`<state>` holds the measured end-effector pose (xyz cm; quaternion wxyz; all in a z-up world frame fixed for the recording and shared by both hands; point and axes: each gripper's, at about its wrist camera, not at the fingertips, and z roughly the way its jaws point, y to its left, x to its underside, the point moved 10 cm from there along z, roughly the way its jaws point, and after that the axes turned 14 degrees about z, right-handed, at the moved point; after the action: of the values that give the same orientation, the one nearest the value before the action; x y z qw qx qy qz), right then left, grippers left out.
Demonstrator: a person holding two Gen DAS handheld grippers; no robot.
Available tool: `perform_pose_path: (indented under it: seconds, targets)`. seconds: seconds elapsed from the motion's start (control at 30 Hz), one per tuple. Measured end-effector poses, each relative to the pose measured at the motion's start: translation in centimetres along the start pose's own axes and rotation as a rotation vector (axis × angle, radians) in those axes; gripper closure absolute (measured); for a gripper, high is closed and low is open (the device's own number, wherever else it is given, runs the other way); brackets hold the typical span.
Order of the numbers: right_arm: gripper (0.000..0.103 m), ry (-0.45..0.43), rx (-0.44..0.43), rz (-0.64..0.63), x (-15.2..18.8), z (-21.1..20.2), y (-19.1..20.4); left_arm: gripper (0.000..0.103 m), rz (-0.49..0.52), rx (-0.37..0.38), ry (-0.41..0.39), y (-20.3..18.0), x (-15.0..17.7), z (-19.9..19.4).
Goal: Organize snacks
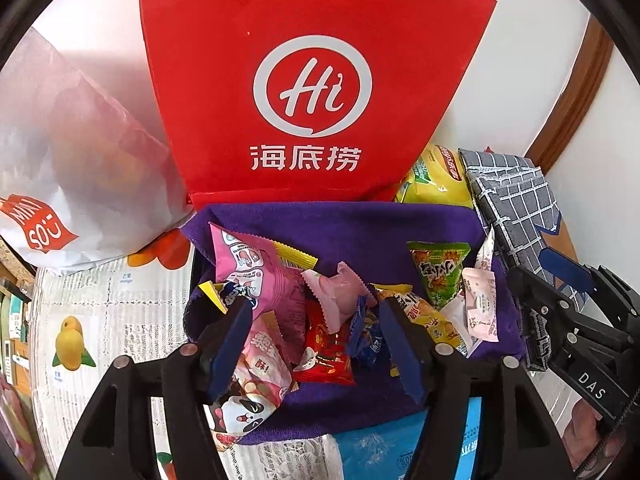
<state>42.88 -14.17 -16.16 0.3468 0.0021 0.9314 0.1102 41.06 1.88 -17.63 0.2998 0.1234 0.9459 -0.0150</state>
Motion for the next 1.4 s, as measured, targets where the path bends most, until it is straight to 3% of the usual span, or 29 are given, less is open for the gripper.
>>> perform_pose_path:
  seconds: [0.33, 0.67, 0.8, 1.07, 1.4]
  targets:
    - [0.047, 0.019, 0.012, 0.014, 0.0, 0.1, -0.5, 0.035, -0.008, -0.017, 0.0, 0.1, 0.1, -0.7]
    - [0.047, -0.021, 0.011, 0.019, -0.5, -2.4, -0.1, 0.033, 0.006, -0.029, 0.003, -1.1, 1.5, -2.4]
    - [0.045, -0.028, -0.008, 0.028, 0.2, -4.0, 0.4, 0.026, 0.015, -0.058, -0.01, -1.3, 2.5, -4.2]
    - [0.041, -0.037, -0.036, 0.047, 2.6, -8.1, 0.6, 0.024, 0.012, -0.083, -0.063, -2.3, 4.6, -9.0]
    - [0.035, -0.055, 0.0, 0.088, 6.8, -14.2, -0.9, 0.019, 0.018, -0.094, -0.148, -4.9, 8.2, -15.3]
